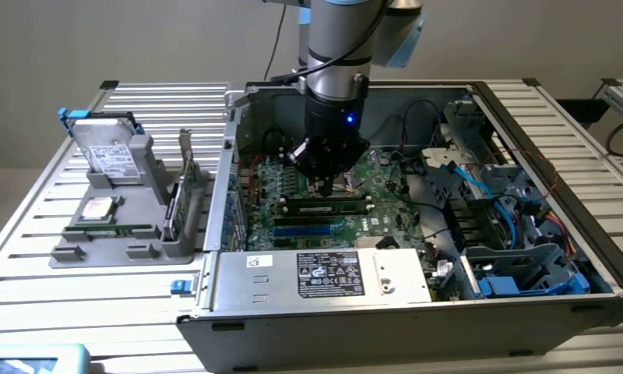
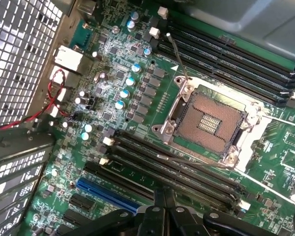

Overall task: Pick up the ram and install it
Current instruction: 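Press down the ram until it locks into place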

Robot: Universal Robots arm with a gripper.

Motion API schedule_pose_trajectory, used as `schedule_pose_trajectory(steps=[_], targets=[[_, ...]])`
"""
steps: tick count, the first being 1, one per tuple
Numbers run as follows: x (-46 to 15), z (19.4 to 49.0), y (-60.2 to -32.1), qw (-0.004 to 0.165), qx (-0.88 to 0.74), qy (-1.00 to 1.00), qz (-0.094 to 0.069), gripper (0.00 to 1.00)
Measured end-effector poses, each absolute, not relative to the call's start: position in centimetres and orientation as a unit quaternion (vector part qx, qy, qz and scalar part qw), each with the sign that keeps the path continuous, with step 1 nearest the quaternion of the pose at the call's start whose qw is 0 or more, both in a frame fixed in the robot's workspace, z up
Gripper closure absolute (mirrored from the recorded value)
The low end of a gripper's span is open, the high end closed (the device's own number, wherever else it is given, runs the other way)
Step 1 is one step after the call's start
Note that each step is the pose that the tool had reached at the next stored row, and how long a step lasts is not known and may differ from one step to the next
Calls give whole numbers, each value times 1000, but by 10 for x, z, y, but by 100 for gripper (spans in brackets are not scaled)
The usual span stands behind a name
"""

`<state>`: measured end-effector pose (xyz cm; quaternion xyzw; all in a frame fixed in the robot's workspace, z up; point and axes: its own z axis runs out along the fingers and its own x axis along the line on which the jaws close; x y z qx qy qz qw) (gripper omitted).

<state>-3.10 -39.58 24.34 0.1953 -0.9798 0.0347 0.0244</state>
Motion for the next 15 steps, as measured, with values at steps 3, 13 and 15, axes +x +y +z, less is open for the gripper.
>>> schedule_pose_trajectory(steps=[3,13,15], targets=[[-31,243,-396,25,185,-982,37,89],[-31,243,-396,26,137,-989,41,89],[-31,243,-396,23,128,-991,42,89]])
